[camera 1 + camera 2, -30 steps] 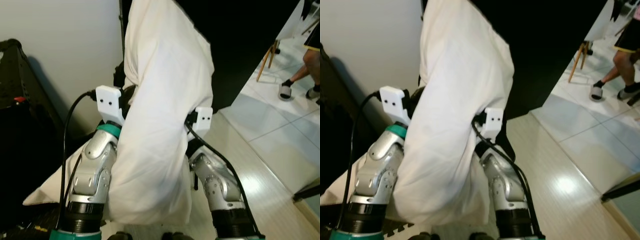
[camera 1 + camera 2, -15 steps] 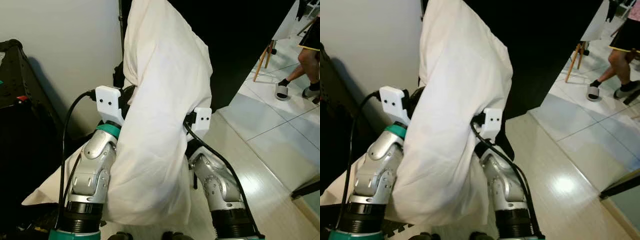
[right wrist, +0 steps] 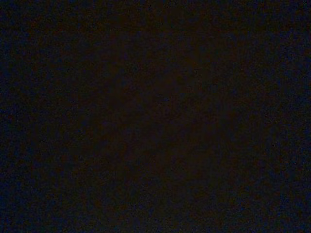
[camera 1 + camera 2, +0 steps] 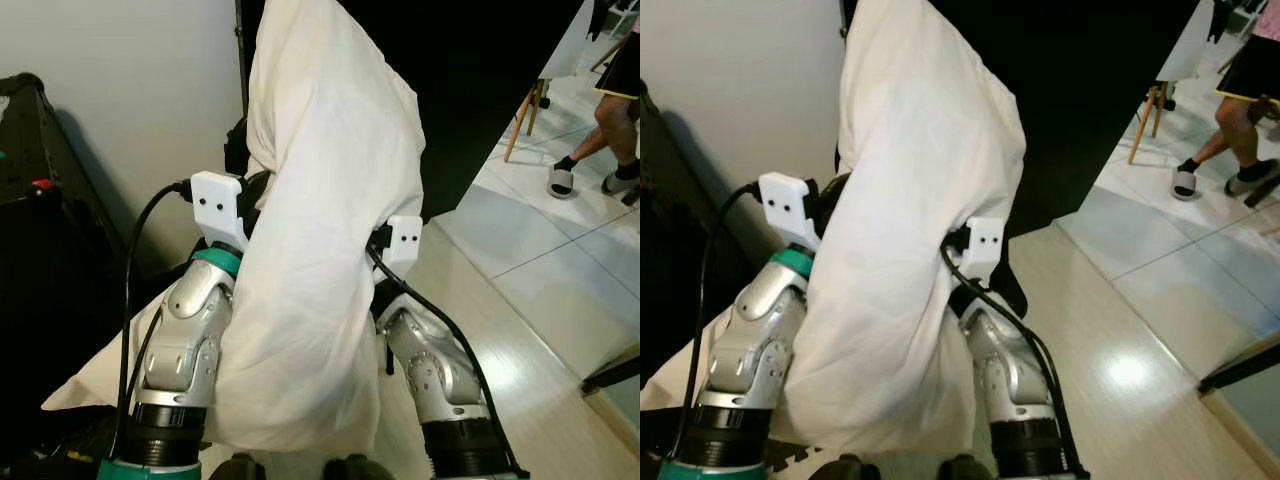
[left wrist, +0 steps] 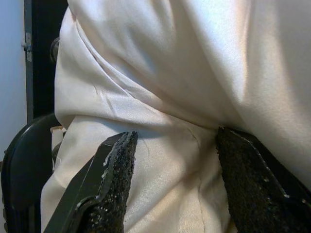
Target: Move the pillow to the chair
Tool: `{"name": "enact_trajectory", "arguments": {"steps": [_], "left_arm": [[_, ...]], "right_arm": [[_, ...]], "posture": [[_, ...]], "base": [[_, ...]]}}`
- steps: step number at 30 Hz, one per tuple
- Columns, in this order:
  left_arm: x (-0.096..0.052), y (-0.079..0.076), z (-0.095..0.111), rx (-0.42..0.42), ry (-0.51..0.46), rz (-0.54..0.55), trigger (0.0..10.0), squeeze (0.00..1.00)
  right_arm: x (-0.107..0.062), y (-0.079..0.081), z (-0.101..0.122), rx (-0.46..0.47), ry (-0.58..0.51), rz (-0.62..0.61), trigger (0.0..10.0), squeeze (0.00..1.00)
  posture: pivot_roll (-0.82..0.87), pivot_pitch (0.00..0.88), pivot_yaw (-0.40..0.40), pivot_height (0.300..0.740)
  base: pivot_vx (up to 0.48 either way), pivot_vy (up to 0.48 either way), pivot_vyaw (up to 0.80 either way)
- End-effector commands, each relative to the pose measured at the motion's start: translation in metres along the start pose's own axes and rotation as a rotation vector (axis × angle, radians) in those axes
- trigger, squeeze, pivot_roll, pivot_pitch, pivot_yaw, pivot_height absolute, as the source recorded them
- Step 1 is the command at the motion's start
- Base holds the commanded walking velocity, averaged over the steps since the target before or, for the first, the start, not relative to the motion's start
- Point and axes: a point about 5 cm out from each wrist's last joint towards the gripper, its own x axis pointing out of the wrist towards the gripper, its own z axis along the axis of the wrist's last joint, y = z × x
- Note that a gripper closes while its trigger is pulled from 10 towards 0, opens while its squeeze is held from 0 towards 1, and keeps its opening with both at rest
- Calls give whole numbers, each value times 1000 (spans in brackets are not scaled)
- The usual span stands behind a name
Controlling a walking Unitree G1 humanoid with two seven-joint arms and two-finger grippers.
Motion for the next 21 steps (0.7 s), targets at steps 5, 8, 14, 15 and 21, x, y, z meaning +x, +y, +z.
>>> {"name": "enact_trajectory", "arguments": {"steps": [5, 8, 14, 15, 21], "left_arm": [[5, -29, -9, -34, 37, -134, 10000, 0], [4, -29, -10, -36, 37, -135, 10000, 0], [4, -29, -9, -39, 36, -132, 10000, 0], [4, -29, -9, -39, 35, -131, 10000, 0], [5, -29, -9, -41, 34, -131, 10000, 0]], "right_arm": [[11, 36, 6, -1, -34, 179, 10000, 0], [10, 36, 7, -2, -34, 180, 10000, 0], [10, 35, 7, -1, -32, 181, 10000, 0], [10, 35, 7, -1, -32, 181, 10000, 0], [11, 35, 7, -1, -33, 178, 10000, 0]], "posture": [[-9, 1, 20, 610], [-12, 3, 19, 595], [-8, 10, 16, 570], [-9, 12, 16, 565], [-10, 15, 18, 545]], "base": [[0, 0, 0], [0, 0, 0], [0, 0, 0], [0, 0, 0], [0, 0, 0]]}}
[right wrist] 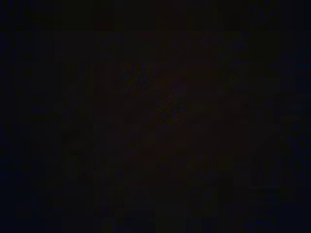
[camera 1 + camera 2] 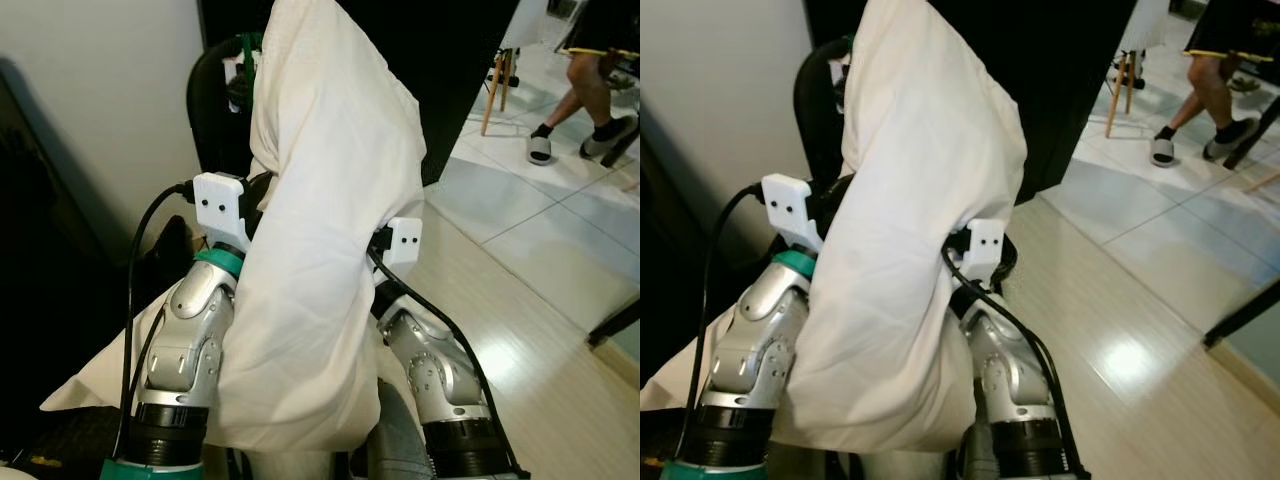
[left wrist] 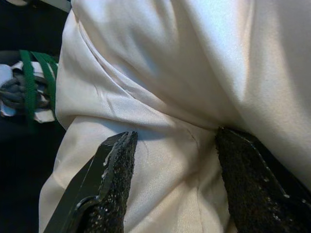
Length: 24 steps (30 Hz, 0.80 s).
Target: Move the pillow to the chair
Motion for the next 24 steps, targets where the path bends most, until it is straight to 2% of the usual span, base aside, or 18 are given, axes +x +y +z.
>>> {"name": "enact_trajectory", "arguments": {"steps": [1, 10, 20, 24], "left_arm": [[6, -27, -6, -30, 27, -131, 10000, 0], [6, -29, -6, -33, 32, -152, 10000, 0], [6, -30, -13, -1, 91, -195, 10000, 0], [6, -28, -18, 19, 124, -203, 10000, 0]], "right_arm": [[13, 36, 11, -8, -46, 180, 10000, 0], [12, 32, 7, -8, -32, 157, 10000, 0], [11, 4, -13, -26, 50, 49, 10000, 0], [11, -3, -18, -36, 73, 33, 10000, 0]], "posture": [[-10, 16, 19, 545], [-9, 23, 24, 545], [-6, 47, 37, 545], [-4, 56, 41, 545]], "base": [[0, 0, 0], [0, 0, 0], [0, 0, 0], [0, 0, 0]]}}
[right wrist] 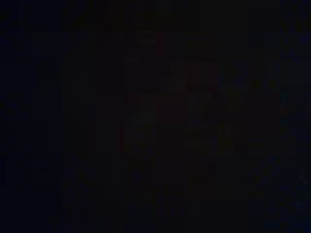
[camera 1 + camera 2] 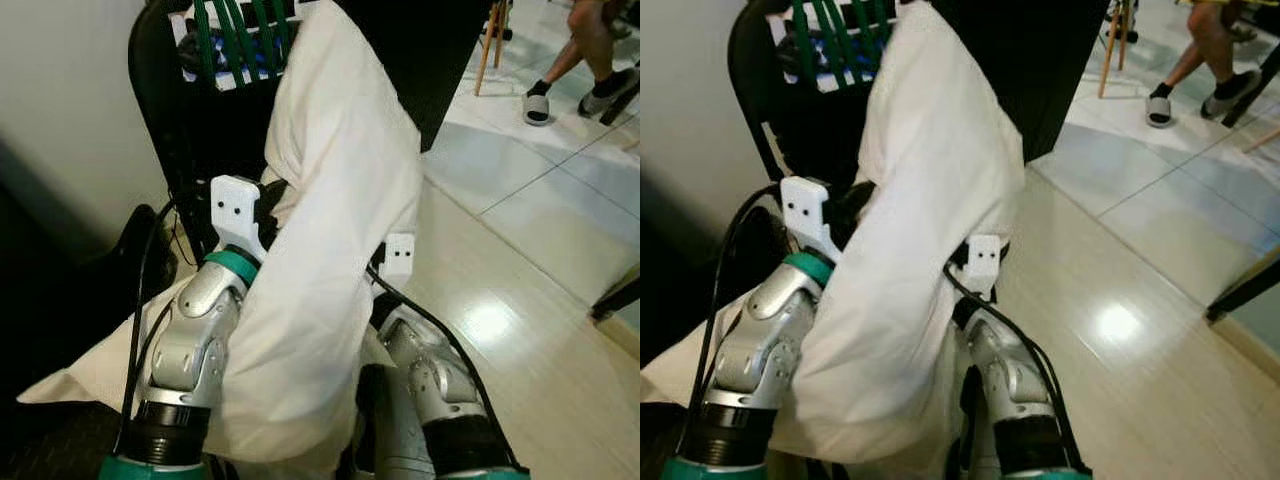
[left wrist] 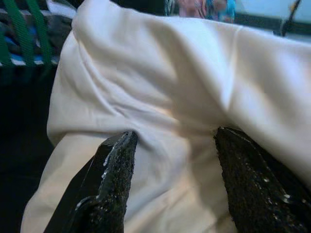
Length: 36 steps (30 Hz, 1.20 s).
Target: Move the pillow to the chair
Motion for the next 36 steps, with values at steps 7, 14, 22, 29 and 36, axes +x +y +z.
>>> {"name": "enact_trajectory", "arguments": {"steps": [7, 14, 22, 29, 36], "left_arm": [[9, -10, -23, 40, 155, -106, 10000, 0], [29, 4, -24, 118, 248, -80, 10000, 0], [53, 47, 1, 222, 286, 14, 10000, 0], [65, 61, 18, 236, 254, 92, 10000, 0], [88, 42, 19, 309, 216, 155, 10000, 0]], "right_arm": [[16, 3, 6, -40, -14, 43, 10000, 0], [25, -29, 8, -140, 48, -102, 10000, 0], [28, -66, 42, -258, 34, -303, 10000, 0], [27, -79, 58, -330, 36, -398, 10000, 0], [27, -87, 79, -377, -10, -507, 10000, 0]], "posture": [[6, 88, 61, 545], [21, 118, 88, 545], [29, 125, 96, 545], [35, 121, 84, 545], [39, 115, 72, 545]], "base": [[0, 0, 0], [0, 0, 0], [0, 0, 0], [0, 0, 0], [0, 0, 0]]}}
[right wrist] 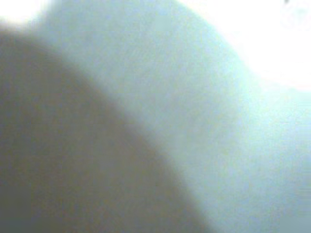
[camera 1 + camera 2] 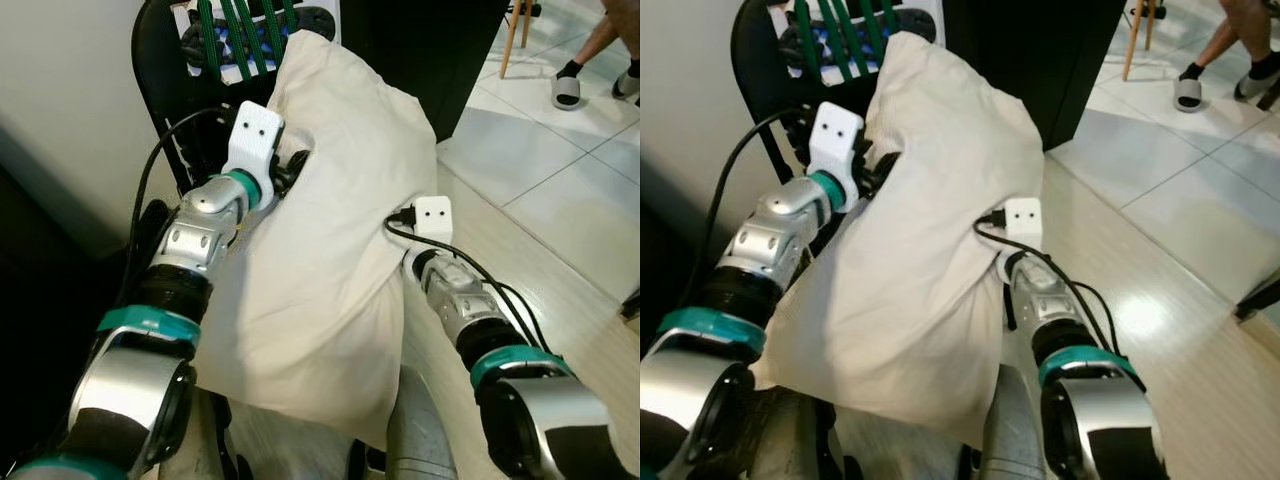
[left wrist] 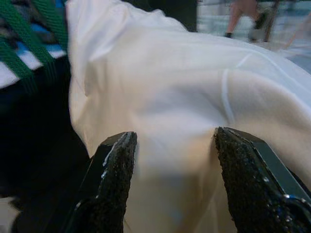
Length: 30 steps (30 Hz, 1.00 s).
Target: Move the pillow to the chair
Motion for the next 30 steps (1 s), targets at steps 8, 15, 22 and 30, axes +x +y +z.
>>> {"name": "enact_trajectory", "arguments": {"steps": [8, 15, 22, 30], "left_arm": [[17, -34, 12, 23, -28, 38, 10000, 0], [24, -71, 26, -36, -71, -43, 10000, 0], [27, -71, 30, 66, -67, 106, 10000, 0], [23, -52, 22, -91, -98, 88, 10000, 0]], "right_arm": [[2, -8, 25, -33, -110, -76, 10000, 0], [1, -7, 24, -2, -151, -23, 10000, 0], [1, -2, 30, -13, -187, -22, 10000, 0], [-1, 11, 47, 85, -309, 56, 10000, 0]], "posture": [[19, 96, 81, 545], [4, 80, 83, 545], [-9, 72, 85, 545], [-10, 61, 73, 545]], "base": [[0, 0, 0], [0, 0, 0], [0, 0, 0], [0, 0, 0]]}}
